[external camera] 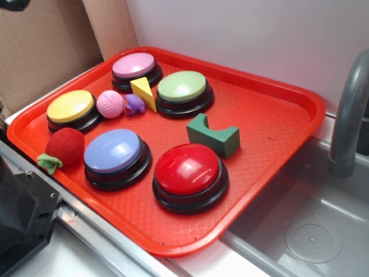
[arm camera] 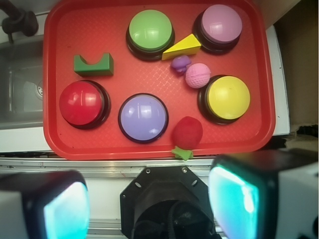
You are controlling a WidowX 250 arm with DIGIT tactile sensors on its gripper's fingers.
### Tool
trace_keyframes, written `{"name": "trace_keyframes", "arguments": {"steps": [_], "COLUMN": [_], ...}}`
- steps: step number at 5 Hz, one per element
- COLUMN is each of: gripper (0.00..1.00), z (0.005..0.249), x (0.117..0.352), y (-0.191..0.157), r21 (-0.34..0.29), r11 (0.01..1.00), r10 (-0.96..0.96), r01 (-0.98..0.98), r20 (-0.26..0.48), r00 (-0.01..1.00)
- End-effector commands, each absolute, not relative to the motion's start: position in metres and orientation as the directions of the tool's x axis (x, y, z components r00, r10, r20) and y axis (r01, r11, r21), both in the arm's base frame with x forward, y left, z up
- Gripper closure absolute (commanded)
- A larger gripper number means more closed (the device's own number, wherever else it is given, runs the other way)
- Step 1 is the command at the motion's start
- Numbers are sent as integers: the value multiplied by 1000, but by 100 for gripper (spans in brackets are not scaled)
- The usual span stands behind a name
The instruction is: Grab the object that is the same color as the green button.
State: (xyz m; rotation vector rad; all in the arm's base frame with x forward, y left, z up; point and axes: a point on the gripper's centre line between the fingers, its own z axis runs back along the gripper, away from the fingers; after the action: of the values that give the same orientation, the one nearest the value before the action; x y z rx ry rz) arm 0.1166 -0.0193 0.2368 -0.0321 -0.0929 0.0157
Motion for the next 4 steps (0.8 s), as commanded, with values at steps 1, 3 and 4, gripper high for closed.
{"name": "trace_keyframes", "arguments": {"steps": [1,3,4], "gripper": [0,0,0], "z": [237,196,179], "x": [117,162,183], "y": [-19,-30,-30], "r21": [-33,-75,-118], "r11": [999,891,834], "r10": [17,453,552], "r01": [-14,-447,-540], "r20": [92,159,135], "r00": [996,877,823]}}
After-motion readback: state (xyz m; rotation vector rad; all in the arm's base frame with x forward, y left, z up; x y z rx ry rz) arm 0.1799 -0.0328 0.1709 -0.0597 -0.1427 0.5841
